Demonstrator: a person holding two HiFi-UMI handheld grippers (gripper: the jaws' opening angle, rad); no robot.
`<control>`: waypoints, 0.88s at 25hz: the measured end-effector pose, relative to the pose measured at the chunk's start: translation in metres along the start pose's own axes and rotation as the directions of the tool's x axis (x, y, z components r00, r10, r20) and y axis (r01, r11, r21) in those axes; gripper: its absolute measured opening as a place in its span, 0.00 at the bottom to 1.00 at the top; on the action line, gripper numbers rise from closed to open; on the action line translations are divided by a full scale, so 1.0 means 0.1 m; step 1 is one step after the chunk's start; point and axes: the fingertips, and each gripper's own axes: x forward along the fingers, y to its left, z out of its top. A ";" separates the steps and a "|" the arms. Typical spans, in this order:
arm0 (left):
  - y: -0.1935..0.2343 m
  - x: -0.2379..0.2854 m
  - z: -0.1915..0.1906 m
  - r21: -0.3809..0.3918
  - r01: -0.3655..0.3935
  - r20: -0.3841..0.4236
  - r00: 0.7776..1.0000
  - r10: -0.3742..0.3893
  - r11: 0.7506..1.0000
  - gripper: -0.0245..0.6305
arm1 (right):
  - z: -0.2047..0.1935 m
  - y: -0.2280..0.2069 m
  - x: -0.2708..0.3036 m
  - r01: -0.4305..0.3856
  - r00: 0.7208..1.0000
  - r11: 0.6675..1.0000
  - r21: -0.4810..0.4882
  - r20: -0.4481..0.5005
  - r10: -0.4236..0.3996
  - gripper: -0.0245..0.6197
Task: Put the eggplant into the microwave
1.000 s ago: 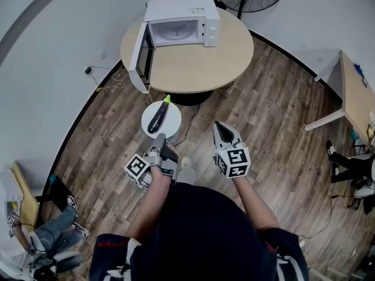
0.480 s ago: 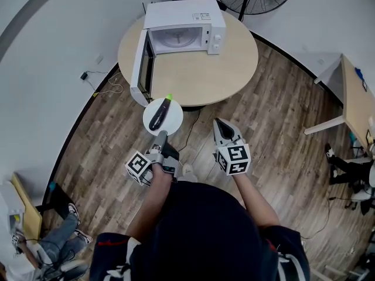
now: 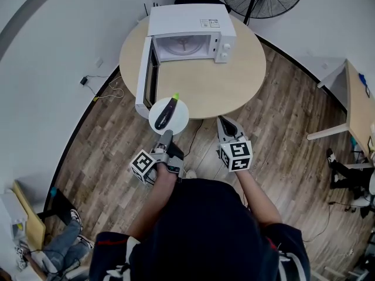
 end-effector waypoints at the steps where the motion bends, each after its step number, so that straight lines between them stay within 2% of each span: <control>1: 0.00 0.05 0.02 0.003 -0.005 -0.007 1.000 0.005 1.000 0.08 | 0.01 -0.02 0.05 0.003 1.000 1.000 -0.002 -0.003 -0.003 0.06; 11: -0.02 0.57 0.02 -0.021 -0.019 -0.040 0.999 0.018 1.000 0.08 | 0.05 -0.29 0.38 0.013 0.999 1.000 -0.016 -0.043 -0.014 0.06; 22: -0.05 1.24 0.02 -0.007 -0.027 0.028 0.999 0.028 1.000 0.08 | 0.19 -0.77 1.03 -0.072 0.997 0.997 -0.009 -0.035 0.071 0.06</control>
